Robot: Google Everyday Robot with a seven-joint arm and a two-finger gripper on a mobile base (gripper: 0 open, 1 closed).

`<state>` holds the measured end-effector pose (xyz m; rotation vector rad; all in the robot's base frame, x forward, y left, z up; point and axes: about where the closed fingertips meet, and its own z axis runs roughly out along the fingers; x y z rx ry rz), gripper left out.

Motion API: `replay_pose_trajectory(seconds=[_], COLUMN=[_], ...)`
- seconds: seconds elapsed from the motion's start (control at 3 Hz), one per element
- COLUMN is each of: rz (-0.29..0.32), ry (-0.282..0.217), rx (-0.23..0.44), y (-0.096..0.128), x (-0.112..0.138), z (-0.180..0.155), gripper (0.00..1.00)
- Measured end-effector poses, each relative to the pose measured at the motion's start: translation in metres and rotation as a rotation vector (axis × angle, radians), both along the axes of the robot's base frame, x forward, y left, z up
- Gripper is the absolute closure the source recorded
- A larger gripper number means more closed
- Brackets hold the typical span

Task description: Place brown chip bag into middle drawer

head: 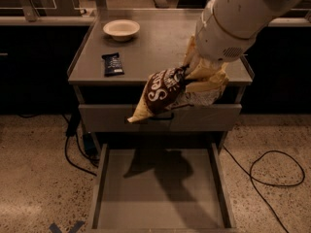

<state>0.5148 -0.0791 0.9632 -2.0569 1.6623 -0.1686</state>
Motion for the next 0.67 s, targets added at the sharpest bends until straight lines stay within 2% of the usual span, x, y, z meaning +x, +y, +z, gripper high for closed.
replay_pose_trajectory(seconds=[0.33,0.67], rz=[-0.010,-0.021], ry=[-0.004,0.004], rx=[-0.002,0.031], y=[-0.010,-0.023], x=[-0.003,-0.005], z=[-0.043,-0.099], gripper=[1.00,1.00])
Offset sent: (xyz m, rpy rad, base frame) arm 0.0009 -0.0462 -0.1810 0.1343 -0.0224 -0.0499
